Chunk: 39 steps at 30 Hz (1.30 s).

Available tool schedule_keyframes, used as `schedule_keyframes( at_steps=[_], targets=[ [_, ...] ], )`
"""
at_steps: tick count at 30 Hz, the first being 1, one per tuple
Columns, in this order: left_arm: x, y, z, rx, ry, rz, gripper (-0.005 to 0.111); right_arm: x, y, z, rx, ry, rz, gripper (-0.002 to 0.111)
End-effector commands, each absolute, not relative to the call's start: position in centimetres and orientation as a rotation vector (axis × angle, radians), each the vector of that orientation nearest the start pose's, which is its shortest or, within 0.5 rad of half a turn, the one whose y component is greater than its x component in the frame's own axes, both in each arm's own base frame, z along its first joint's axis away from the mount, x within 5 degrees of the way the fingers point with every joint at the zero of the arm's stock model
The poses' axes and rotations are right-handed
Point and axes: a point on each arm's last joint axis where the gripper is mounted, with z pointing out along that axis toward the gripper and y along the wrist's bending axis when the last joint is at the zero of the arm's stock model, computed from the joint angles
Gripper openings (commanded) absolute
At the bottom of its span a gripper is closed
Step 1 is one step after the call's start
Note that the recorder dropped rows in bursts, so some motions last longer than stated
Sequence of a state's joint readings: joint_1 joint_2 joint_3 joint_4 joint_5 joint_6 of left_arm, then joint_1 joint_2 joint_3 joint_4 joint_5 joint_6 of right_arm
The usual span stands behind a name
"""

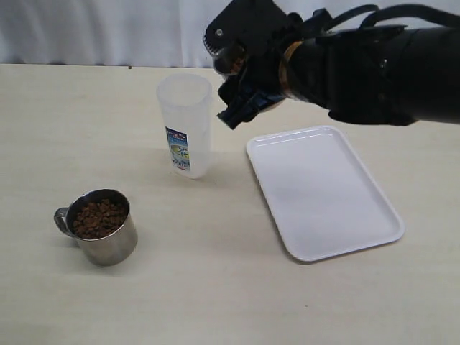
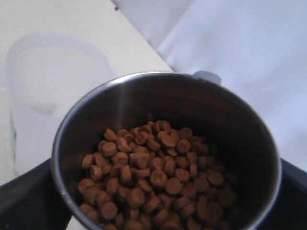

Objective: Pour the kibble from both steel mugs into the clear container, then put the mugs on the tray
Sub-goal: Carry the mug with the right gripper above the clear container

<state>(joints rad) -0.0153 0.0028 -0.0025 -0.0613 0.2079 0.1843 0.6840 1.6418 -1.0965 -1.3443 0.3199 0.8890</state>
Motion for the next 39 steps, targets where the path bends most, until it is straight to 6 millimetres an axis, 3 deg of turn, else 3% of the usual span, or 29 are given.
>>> schedule_keyframes(
  at_steps=[1, 13, 35, 39],
  targets=[
    [5.6, -0.2, 19.5, 0.130, 1.675, 0.063, 0.000, 32.1, 21.8, 27.8, -0.977, 1.767, -0.217, 0.005],
    [5.6, -0.2, 19.5, 0.130, 1.675, 0.063, 0.000, 35.4, 23.9, 26.8, -1.085, 1.664, -0.378, 0.005],
    [5.6, -0.2, 19.5, 0.131, 1.675, 0.064, 0.000, 36.0, 24.5, 25.7, -1.271, 1.519, -0.512, 0.005],
    [5.6, -0.2, 19.5, 0.131, 1.675, 0.064, 0.000, 35.9, 24.7, 25.6, -1.370, 1.450, -0.550, 0.005]
  ],
)
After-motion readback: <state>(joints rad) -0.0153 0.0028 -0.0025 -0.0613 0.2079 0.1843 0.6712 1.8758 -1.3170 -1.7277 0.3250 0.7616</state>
